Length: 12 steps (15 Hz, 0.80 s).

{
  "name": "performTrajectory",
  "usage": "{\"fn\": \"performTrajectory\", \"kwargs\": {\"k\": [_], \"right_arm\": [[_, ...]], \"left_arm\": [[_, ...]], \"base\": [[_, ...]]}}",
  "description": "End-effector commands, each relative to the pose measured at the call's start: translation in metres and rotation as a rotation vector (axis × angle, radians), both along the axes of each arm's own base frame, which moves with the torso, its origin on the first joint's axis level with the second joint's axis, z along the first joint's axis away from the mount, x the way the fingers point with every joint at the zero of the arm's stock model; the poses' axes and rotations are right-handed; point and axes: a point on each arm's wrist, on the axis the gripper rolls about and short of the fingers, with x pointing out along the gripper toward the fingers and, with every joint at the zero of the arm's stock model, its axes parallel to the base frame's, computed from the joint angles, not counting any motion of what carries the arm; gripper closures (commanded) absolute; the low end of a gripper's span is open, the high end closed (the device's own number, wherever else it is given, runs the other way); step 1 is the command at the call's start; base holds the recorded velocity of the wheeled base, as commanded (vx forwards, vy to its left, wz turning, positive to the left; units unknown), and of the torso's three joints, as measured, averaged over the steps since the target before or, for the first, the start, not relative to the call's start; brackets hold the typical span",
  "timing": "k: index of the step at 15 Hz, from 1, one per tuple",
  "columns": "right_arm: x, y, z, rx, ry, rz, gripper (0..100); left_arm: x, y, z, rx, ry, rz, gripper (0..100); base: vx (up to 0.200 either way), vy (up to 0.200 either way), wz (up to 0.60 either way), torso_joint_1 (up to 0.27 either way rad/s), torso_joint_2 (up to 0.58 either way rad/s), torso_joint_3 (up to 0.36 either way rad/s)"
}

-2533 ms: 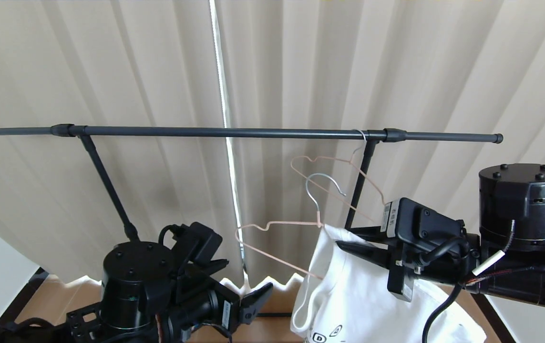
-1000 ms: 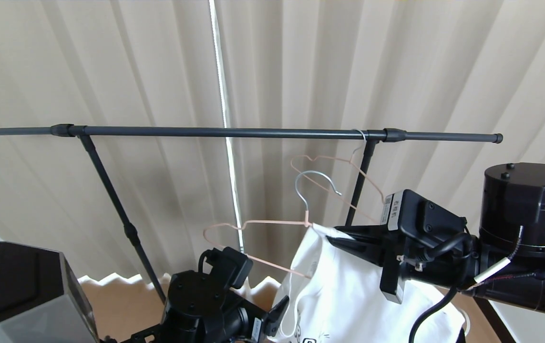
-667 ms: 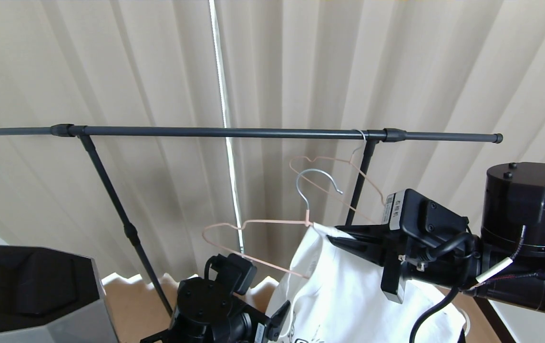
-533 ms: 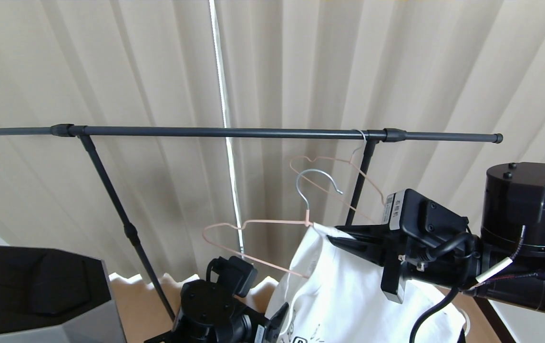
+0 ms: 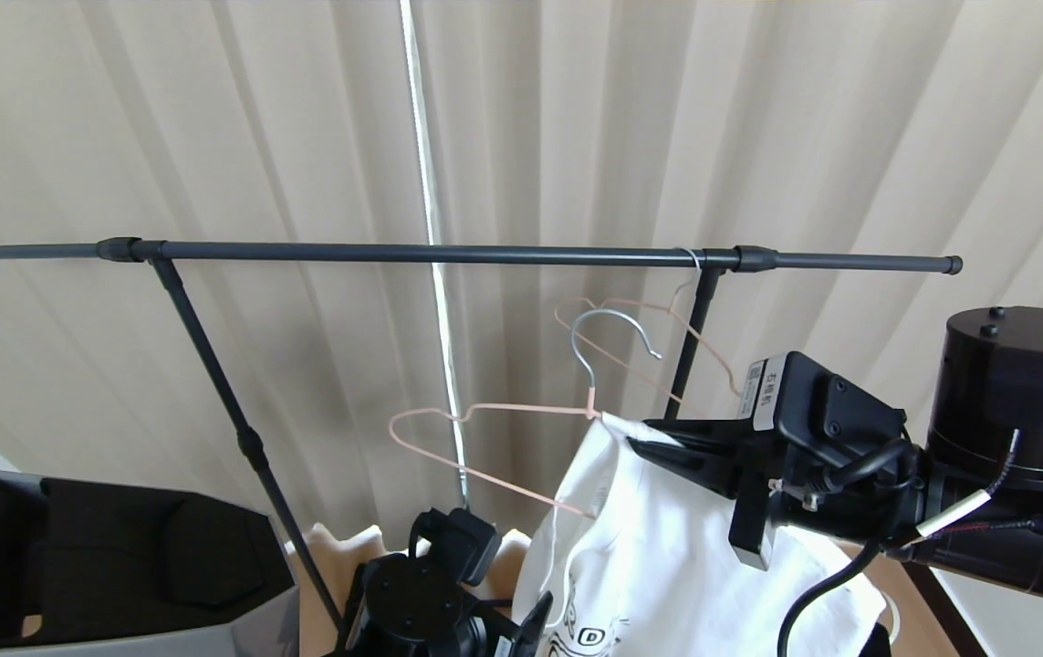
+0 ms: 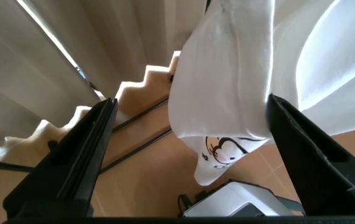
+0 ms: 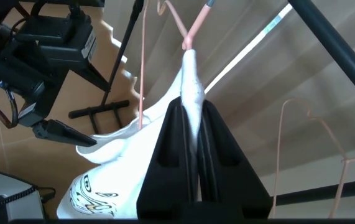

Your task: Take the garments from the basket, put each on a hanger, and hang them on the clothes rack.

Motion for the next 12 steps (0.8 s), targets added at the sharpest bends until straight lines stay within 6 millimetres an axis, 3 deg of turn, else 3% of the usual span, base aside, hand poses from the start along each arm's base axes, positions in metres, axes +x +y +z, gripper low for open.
{"fn": "performTrajectory", "kwargs": {"k": [1,4,5,9,12], "right_arm": [[0.000,0.000,-0.001,-0.002,0.001,-0.001,100],[0.000,0.000,0.000,0.000,-0.002,-0.001,100],[0.000,0.000,0.000,0.000,-0.002,-0.001,100],[0.001,0.000,-0.002,-0.002,0.006,-0.005,100],[0.005,-0.002,-0.002,0.031,0.052,-0.029,100]], "left_arm": [[0.000,0.000,-0.004,0.010,0.009,-0.001,0],[0.000,0.000,-0.004,0.010,0.009,-0.001,0],[0.000,0.000,-0.004,0.010,0.009,-0.001,100],[0.003,0.000,0.001,-0.006,-0.015,0.025,100],[0.019,0.014,0.023,-0.063,-0.126,0.085,100]], "base": [[0.000,0.000,0.00,0.000,0.00,0.000],[0.000,0.000,0.00,0.000,0.00,0.000],[0.000,0.000,0.00,0.000,0.00,0.000],[0.000,0.000,0.00,0.000,0.00,0.000],[0.000,0.000,0.00,0.000,0.00,0.000]]}}
